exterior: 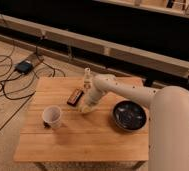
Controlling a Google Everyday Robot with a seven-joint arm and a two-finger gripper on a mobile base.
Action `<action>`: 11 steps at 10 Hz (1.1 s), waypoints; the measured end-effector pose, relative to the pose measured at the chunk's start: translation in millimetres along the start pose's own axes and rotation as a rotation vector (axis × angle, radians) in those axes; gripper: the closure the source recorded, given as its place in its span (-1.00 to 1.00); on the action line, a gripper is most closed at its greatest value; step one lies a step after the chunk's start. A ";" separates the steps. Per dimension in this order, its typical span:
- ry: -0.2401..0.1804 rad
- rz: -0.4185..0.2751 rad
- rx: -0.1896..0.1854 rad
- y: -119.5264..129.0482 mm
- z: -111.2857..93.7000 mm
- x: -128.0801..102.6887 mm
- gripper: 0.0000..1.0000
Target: Wipe the white sponge on the table
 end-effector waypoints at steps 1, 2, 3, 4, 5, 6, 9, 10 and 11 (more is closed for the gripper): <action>-0.006 0.013 0.002 5.5 0.6 1.3 1.00; -0.011 0.023 0.005 9.1 1.1 1.8 1.00; -0.021 0.035 0.010 12.8 1.6 2.1 1.00; -0.035 0.056 0.018 18.7 2.3 3.4 1.00; -0.053 0.080 0.030 25.8 3.1 5.4 1.00; -0.064 0.100 0.036 33.7 3.9 7.8 1.00; -0.087 0.156 0.062 58.1 4.6 17.9 1.00; -0.091 0.170 0.068 65.7 4.3 21.0 1.00; -0.093 0.182 0.073 74.0 3.8 24.4 1.00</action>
